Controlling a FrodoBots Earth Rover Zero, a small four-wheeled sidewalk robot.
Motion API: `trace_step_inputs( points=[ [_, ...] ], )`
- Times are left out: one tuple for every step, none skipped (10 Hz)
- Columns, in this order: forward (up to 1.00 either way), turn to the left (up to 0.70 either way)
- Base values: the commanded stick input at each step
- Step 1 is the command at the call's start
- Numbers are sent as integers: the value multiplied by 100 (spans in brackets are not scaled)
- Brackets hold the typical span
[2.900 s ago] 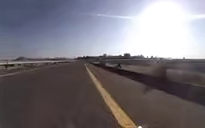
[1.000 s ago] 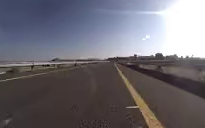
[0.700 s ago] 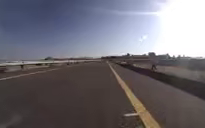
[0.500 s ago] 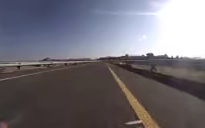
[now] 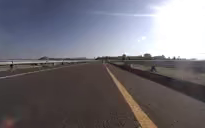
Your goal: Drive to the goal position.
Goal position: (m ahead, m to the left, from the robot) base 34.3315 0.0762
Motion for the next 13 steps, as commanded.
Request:
trace_step_inputs(
  points=[
    [70, 0],
    [70, 0],
    [70, 0],
    [70, 0],
    [70, 0],
    [70, 0],
    [70, 0],
    [70, 0],
    [70, 0],
    [70, 0],
    [70, 0],
    [70, 0],
    [70, 0]
  ],
)
